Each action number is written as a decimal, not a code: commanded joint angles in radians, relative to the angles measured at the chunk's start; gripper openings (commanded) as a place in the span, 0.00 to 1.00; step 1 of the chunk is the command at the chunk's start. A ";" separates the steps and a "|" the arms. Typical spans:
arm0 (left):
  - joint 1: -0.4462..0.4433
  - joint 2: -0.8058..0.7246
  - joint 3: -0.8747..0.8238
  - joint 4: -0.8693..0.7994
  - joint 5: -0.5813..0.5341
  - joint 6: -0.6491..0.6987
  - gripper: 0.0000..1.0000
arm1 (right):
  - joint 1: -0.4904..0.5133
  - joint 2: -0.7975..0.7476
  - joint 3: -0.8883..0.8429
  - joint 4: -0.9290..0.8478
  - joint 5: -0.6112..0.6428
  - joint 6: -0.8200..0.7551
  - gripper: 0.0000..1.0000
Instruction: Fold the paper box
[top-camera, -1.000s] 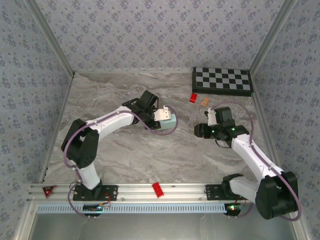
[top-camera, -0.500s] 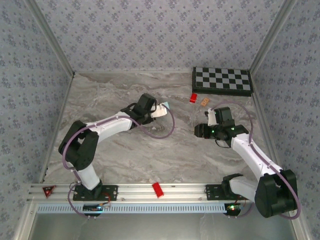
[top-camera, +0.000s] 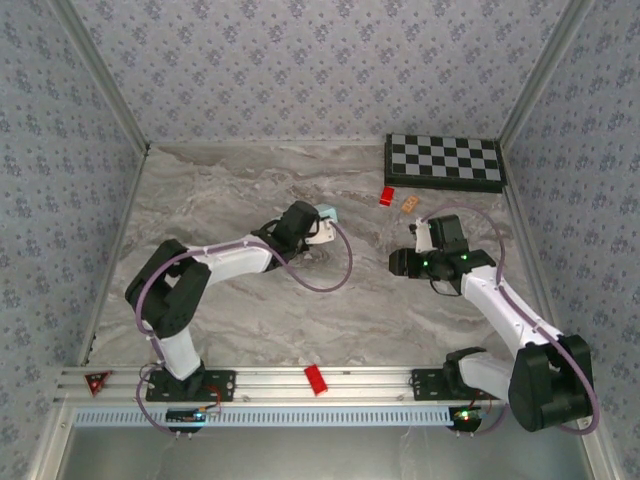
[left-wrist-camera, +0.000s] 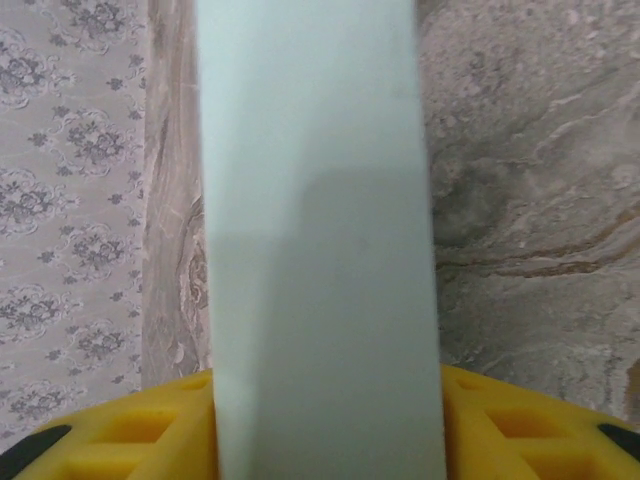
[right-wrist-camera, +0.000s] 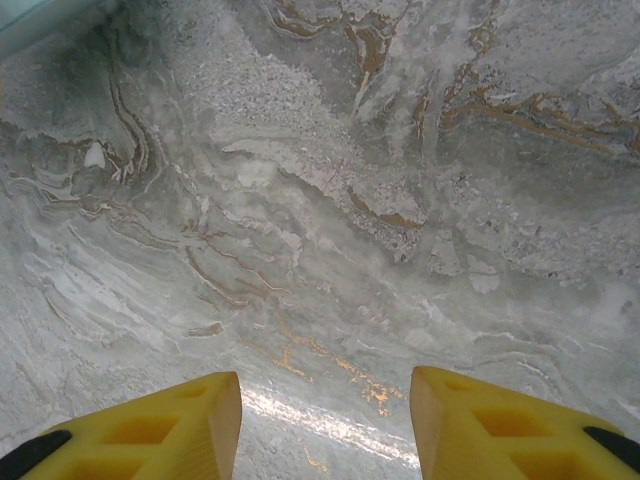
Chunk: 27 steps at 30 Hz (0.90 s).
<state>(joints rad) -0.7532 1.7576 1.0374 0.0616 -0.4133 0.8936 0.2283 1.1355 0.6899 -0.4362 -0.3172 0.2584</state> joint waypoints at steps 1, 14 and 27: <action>-0.014 0.015 -0.012 0.021 -0.019 0.010 0.52 | -0.008 0.012 -0.007 0.005 0.004 0.014 0.49; -0.026 0.016 -0.002 -0.052 0.037 -0.041 0.75 | -0.012 0.015 -0.013 0.004 0.007 0.012 0.49; -0.026 -0.095 0.003 -0.134 0.160 -0.129 0.81 | -0.020 0.020 -0.024 0.008 0.013 0.017 0.49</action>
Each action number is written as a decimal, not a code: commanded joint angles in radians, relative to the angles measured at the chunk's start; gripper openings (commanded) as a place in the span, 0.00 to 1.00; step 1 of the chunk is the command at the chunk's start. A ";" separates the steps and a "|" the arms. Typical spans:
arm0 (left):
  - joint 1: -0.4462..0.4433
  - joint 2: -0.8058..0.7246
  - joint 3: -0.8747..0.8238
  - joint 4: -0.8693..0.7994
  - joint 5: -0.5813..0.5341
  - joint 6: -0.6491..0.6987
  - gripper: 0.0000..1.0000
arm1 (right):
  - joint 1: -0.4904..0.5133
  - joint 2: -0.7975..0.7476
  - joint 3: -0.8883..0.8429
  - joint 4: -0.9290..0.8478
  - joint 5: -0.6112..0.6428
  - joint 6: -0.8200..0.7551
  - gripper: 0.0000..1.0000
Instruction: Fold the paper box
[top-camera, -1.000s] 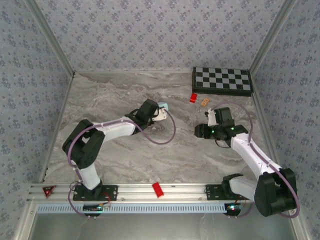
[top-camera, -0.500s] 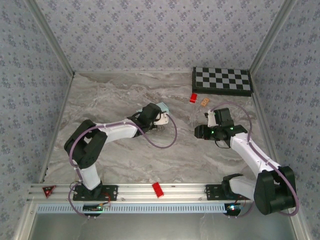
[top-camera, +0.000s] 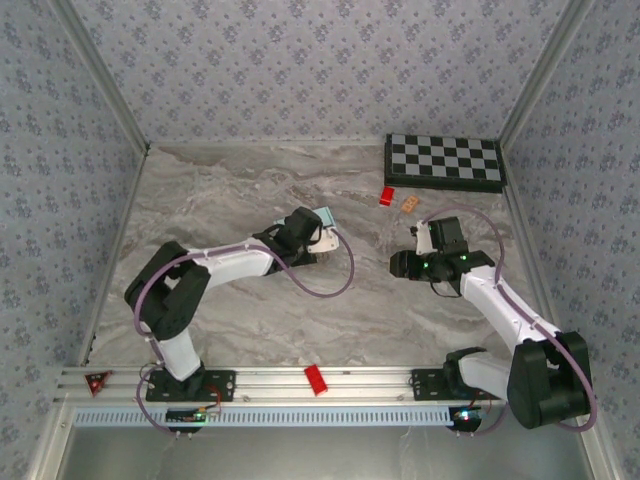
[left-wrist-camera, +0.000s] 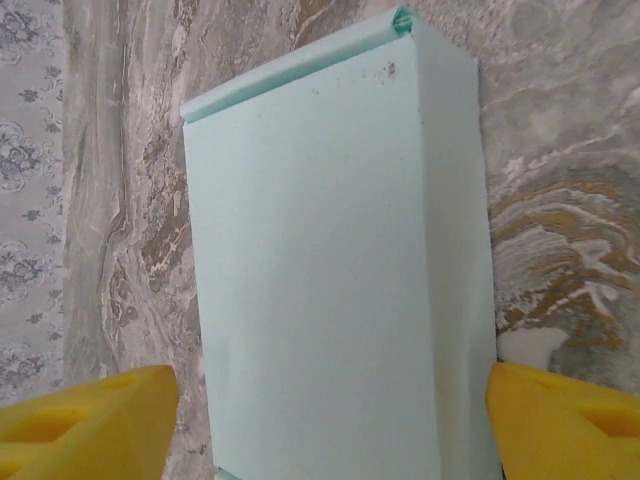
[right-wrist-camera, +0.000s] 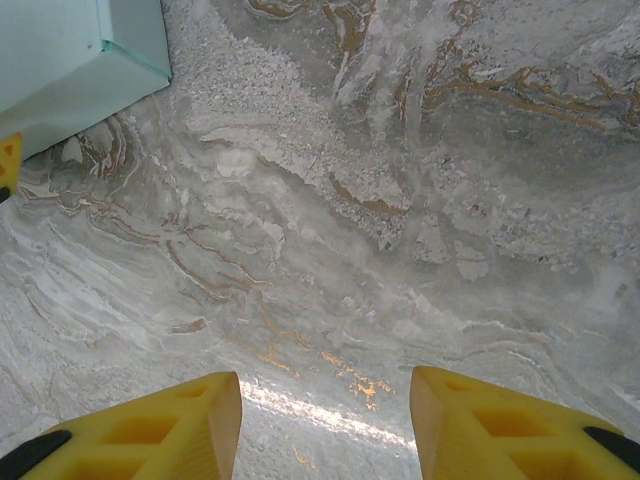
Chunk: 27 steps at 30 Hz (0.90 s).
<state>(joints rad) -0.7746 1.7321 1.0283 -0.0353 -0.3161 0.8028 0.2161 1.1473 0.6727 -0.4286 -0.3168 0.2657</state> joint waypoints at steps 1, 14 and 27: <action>-0.006 -0.085 0.008 -0.044 0.080 -0.042 0.82 | -0.009 0.009 -0.008 0.001 0.014 0.010 0.50; 0.127 -0.320 -0.074 -0.039 -0.048 -0.426 0.83 | -0.038 0.020 0.016 0.002 0.124 0.018 0.50; 0.385 -0.573 -0.271 -0.050 -0.132 -0.794 0.85 | -0.115 0.027 0.026 0.084 0.351 0.026 0.50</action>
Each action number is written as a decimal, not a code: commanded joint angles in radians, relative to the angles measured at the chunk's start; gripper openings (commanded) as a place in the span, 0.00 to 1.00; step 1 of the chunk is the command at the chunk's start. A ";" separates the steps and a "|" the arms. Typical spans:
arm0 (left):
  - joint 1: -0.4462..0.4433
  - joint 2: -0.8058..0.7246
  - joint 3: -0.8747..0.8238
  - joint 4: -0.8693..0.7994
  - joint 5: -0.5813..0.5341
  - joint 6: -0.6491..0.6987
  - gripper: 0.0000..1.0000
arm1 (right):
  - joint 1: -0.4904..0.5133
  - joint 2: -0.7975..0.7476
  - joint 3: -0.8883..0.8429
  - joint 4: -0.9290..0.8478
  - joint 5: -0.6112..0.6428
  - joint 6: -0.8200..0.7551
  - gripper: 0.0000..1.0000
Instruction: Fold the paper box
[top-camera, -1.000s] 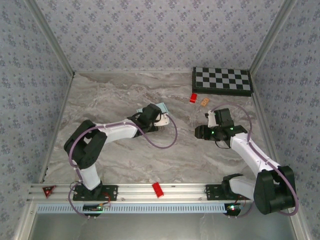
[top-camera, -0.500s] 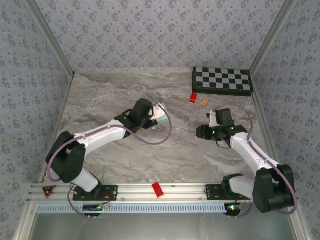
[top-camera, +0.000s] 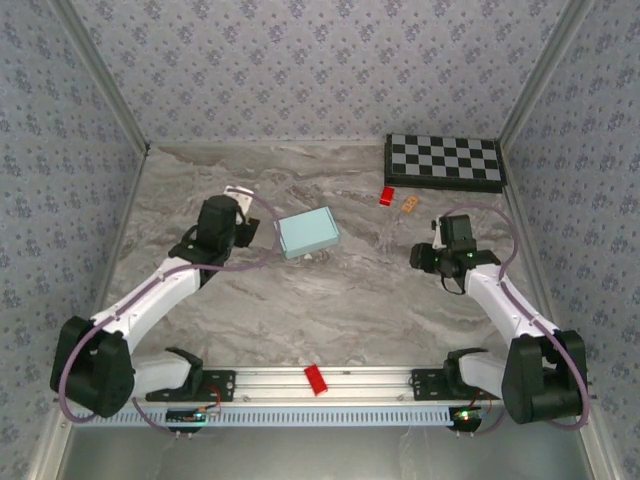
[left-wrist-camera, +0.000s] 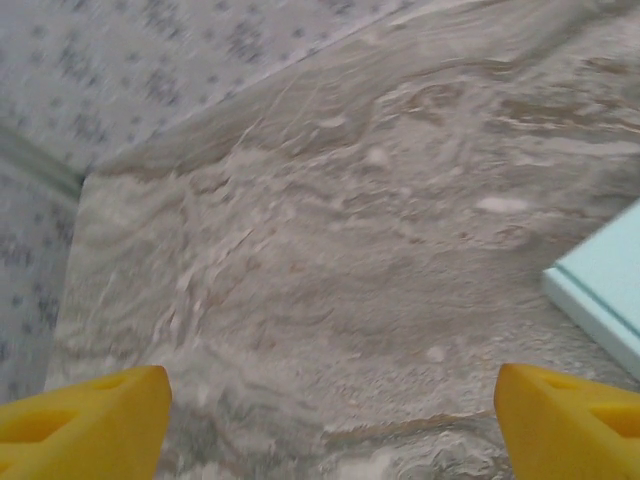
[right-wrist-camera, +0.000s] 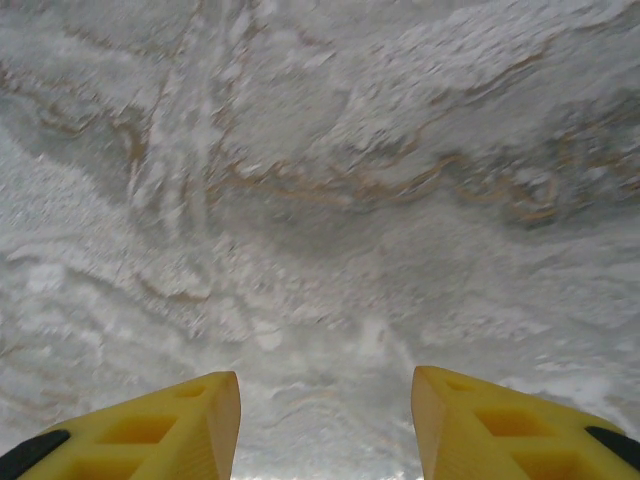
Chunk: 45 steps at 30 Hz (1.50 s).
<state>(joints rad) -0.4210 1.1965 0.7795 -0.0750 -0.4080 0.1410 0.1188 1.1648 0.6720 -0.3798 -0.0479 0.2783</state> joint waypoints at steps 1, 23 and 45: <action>0.050 -0.049 -0.034 -0.012 -0.051 -0.158 0.86 | -0.024 0.010 0.026 0.046 0.099 0.014 0.50; 0.305 0.018 -0.221 0.230 0.146 -0.190 1.00 | -0.183 0.092 -0.093 0.459 0.161 -0.088 0.62; 0.451 0.198 -0.392 0.817 0.558 -0.113 1.00 | -0.222 0.207 -0.329 1.168 -0.074 -0.274 0.65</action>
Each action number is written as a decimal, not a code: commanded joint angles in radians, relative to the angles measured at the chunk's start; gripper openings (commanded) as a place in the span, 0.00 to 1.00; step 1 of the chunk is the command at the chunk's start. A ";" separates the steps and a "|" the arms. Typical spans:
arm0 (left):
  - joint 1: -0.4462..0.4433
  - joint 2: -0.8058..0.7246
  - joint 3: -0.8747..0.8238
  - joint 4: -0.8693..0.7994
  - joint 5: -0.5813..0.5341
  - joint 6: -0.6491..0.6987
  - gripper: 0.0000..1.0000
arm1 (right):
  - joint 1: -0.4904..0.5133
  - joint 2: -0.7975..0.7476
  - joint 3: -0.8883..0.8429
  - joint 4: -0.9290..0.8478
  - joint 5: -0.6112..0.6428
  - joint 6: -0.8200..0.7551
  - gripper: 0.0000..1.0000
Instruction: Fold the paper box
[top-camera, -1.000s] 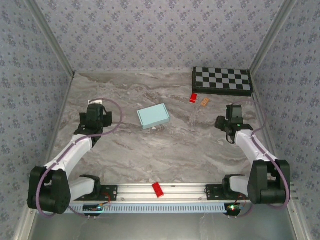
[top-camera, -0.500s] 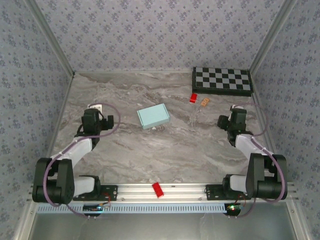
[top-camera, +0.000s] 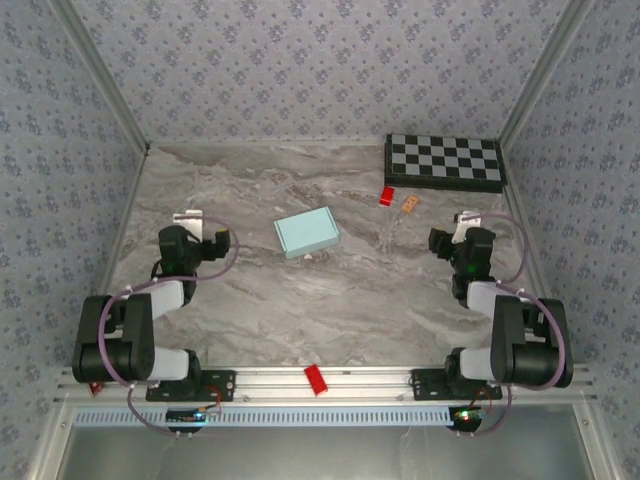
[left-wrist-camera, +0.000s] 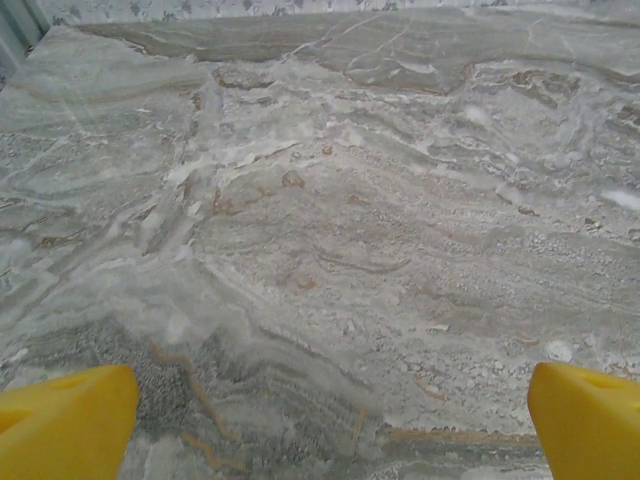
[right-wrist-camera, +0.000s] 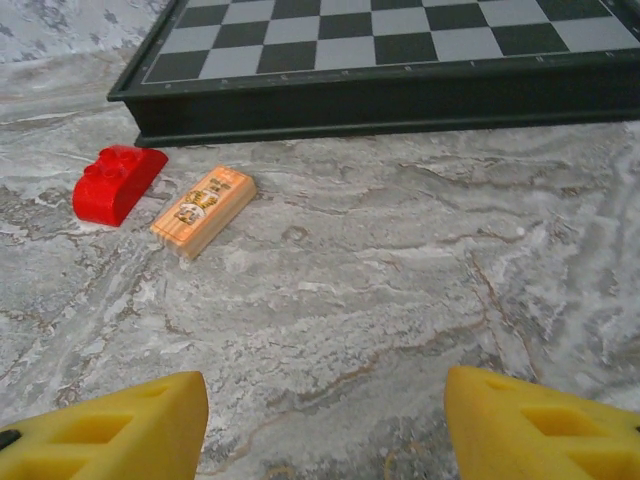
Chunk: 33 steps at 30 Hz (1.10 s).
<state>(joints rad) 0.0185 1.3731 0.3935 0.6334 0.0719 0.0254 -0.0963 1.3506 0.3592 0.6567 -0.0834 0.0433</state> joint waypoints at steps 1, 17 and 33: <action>0.011 0.031 -0.007 0.120 0.088 0.005 1.00 | -0.006 0.033 -0.017 0.149 -0.042 -0.040 0.66; 0.015 0.163 0.022 0.179 -0.082 -0.064 1.00 | 0.024 0.186 0.007 0.232 -0.012 -0.062 0.84; 0.010 0.161 0.024 0.174 -0.092 -0.060 1.00 | 0.047 0.184 0.023 0.198 0.049 -0.066 1.00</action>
<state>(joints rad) 0.0261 1.5288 0.3977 0.8070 -0.0135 -0.0204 -0.0536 1.5265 0.3645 0.8562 -0.0551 -0.0097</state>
